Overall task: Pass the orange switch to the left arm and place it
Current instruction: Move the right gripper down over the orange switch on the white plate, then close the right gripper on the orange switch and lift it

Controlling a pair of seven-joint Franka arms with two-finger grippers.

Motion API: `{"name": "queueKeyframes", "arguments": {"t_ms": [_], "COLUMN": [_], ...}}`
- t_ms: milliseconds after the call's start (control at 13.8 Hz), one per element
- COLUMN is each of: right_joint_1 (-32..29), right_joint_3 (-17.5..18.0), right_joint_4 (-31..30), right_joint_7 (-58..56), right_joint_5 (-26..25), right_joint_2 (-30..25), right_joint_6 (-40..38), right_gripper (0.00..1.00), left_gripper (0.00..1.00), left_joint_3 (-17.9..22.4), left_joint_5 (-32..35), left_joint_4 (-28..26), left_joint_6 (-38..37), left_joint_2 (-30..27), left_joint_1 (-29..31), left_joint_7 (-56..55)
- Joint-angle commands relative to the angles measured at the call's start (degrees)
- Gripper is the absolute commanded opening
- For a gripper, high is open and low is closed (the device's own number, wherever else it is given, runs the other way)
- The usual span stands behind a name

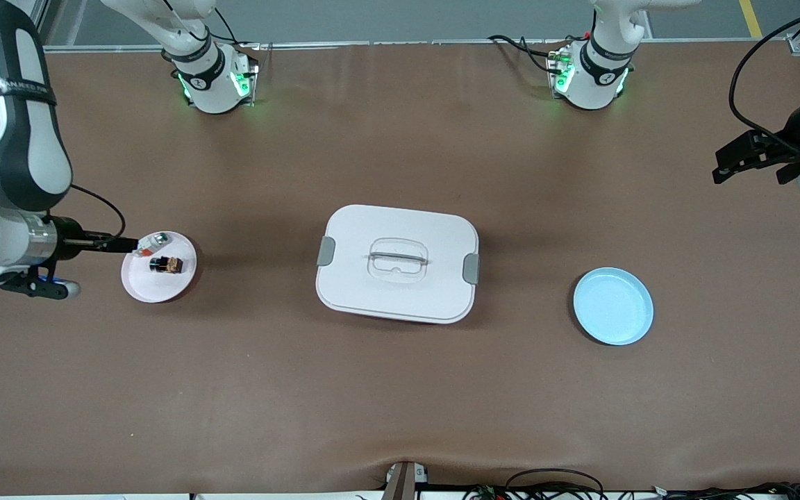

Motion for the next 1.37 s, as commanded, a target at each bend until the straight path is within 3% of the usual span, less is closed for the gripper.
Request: {"name": "queueKeyframes", "arguments": {"t_ms": [0,217,722,1300], "right_joint_1": [-0.1,-0.6,-1.2,-0.3], "right_joint_3": [0.3,0.3,0.4,0.4], "right_joint_4": [-5.0,-7.3,-15.5,-15.9], "right_joint_7": [0.0,-0.7,-1.4,-1.7], "right_joint_5": [-1.9,-6.1,-6.1,-6.1], "right_joint_2": [-1.4,-0.4,4.0,9.2], "right_joint_6": [4.7,10.7,26.3,30.1], "right_gripper": [1.00,1.00,1.00,1.00], "left_gripper": [1.00,1.00,1.00,1.00], "left_joint_3": [0.1,0.1,0.1,0.2], "left_joint_5": [0.1,0.1,0.1,0.1], "left_joint_4": [1.3,1.3,1.3,1.3], "left_joint_6": [-1.2,-1.2,-1.2,-1.2], "left_joint_2": [0.5,0.4,0.5,0.4], "left_joint_1": [-0.2,-0.2,-0.2,-0.2], "left_joint_7": [-0.1,-0.1,-0.1,-0.1]}}
